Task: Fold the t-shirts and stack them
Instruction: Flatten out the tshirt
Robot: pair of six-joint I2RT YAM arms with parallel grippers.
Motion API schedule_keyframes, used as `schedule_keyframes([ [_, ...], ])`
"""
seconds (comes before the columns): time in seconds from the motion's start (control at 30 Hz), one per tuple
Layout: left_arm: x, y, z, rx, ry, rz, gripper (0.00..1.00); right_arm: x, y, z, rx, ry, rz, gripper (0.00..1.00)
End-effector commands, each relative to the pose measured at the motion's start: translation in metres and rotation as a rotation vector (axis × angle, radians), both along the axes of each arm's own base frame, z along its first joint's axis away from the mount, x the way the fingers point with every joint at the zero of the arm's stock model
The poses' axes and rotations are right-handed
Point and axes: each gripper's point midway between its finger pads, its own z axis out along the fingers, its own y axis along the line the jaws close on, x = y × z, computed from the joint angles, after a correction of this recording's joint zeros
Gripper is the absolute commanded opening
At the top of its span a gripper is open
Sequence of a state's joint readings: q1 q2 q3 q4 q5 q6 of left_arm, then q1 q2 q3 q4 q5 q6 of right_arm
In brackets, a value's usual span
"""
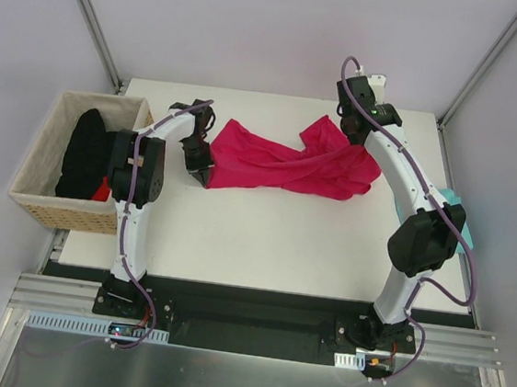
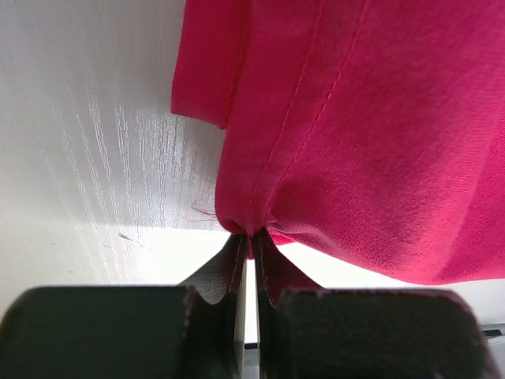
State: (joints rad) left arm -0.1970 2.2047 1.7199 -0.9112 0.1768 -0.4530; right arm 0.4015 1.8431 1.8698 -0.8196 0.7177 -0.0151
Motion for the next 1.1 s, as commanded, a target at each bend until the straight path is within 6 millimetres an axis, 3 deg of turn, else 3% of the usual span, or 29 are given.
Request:
schedule_keyframes([
  [0.0, 0.002, -0.004, 0.006, -0.003, -0.019, -0.015, 0.0, 0.0, -0.005, 0.02, 0.019, -0.052, -0.021, 0.01],
  [0.13, 0.008, -0.006, 0.028, -0.018, -0.076, -0.006, 0.0, -0.002, -0.005, 0.025, 0.024, -0.064, -0.019, 0.01],
  [0.43, 0.027, 0.0, 0.132, -0.01, -0.304, 0.013, 0.0, -0.012, -0.012, 0.061, 0.046, -0.147, -0.028, 0.01],
  [0.63, 0.022, 0.01, 0.193, 0.014, -0.438, 0.038, 0.0, -0.023, -0.022, 0.082, 0.039, -0.205, -0.039, 0.01],
  [1.07, 0.003, 0.033, 0.259, 0.074, -0.602, 0.089, 0.0, -0.041, -0.045, 0.153, -0.008, -0.372, -0.036, 0.01],
])
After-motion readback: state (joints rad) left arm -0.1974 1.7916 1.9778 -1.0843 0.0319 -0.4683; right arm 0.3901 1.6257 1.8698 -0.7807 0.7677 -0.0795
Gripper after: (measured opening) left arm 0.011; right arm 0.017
